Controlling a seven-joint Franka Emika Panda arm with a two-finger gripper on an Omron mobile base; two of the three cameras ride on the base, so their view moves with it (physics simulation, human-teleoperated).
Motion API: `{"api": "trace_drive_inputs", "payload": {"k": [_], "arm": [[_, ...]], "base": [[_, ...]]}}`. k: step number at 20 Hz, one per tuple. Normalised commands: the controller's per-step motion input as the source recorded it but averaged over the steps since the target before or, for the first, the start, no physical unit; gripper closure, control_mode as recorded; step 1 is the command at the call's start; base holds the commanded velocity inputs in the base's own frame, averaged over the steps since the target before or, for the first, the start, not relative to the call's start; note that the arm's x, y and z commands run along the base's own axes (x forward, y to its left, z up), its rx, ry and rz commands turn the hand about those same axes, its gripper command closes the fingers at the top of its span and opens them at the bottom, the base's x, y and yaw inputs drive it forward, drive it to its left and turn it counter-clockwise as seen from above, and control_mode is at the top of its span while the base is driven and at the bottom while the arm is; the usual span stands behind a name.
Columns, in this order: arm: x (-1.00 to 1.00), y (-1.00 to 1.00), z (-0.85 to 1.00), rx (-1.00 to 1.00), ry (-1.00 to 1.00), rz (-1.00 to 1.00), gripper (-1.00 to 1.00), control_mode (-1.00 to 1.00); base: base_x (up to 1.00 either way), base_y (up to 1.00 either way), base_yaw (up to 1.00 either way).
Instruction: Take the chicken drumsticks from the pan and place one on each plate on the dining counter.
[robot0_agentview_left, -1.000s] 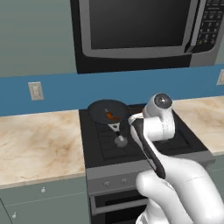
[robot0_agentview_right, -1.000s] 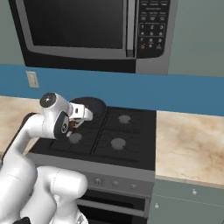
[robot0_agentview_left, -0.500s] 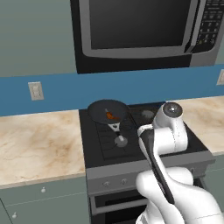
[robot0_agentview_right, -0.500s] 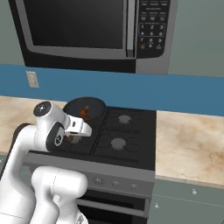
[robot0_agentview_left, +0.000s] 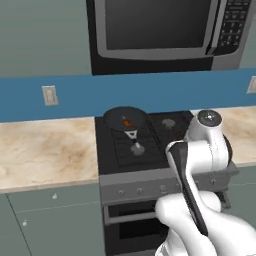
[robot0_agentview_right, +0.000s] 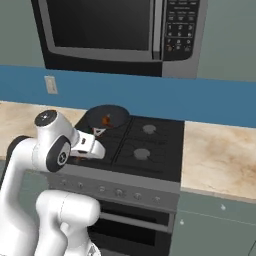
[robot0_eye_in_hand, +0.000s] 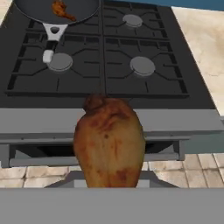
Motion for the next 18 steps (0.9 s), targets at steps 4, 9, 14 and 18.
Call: {"api": "trace_drive_inputs", "payload": {"k": [4, 9, 14, 18], "arm": [[0.00, 0.00, 0.00, 0.00, 0.00, 0.00, 1.00, 1.00], [0.00, 0.00, 0.00, 0.00, 0.00, 0.00, 1.00, 1.00], [0.00, 0.00, 0.00, 0.00, 0.00, 0.00, 1.00, 1.00], [0.00, 0.00, 0.00, 0.00, 0.00, 0.00, 1.00, 1.00]], "base": [[-0.70, -0.08, 0.38], [-0.27, 0.00, 0.56], [-0.03, 0.00, 0.67], [-0.03, 0.00, 0.69]]}}
